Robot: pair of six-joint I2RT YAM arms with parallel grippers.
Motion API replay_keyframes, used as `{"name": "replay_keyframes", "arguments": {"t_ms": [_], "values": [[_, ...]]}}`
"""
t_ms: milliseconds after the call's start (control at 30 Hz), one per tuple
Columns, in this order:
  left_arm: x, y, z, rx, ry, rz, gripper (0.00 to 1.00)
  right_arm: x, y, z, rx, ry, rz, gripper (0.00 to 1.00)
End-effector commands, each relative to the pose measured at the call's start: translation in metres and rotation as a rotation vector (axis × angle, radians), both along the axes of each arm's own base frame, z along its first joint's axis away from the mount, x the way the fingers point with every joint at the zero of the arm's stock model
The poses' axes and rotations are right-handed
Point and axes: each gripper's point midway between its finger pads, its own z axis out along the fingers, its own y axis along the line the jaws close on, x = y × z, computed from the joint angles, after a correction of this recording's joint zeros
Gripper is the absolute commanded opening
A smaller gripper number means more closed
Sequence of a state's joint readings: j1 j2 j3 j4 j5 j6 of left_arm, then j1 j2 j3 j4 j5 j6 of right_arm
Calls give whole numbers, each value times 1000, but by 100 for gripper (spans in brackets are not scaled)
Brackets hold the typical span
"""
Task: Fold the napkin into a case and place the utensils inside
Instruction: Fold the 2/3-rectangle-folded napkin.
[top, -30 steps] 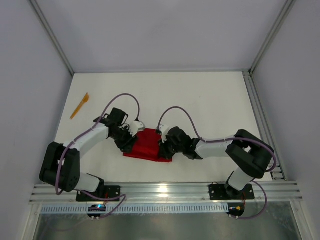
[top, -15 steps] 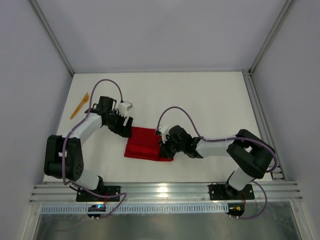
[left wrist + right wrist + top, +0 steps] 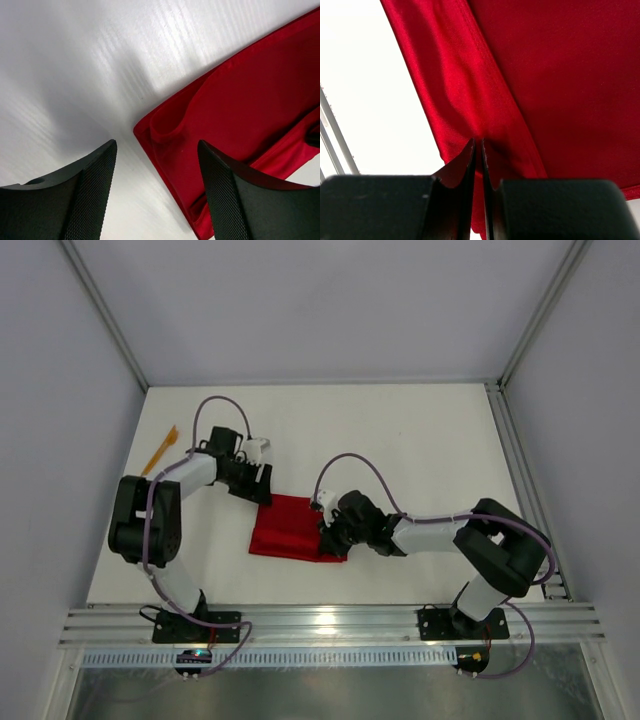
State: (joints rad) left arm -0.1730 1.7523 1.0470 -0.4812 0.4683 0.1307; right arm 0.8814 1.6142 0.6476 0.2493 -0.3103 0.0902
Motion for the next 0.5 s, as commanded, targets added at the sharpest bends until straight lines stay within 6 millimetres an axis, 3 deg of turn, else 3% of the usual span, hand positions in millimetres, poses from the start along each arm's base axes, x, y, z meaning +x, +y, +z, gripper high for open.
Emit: {"name": "replay_keyframes", "arguments": {"t_ms": [0,300,467], "values": [[-4,-15,-7,-73,58,-4,67,5,1,8,6,-31,6,13],[-17,-30,-5,-167,141,-34,44,6,-1,6,2,-29,3,13],[-13,-31,11,-184,75,-53,18,7,-4,7,4,-28,-4,13]]}}
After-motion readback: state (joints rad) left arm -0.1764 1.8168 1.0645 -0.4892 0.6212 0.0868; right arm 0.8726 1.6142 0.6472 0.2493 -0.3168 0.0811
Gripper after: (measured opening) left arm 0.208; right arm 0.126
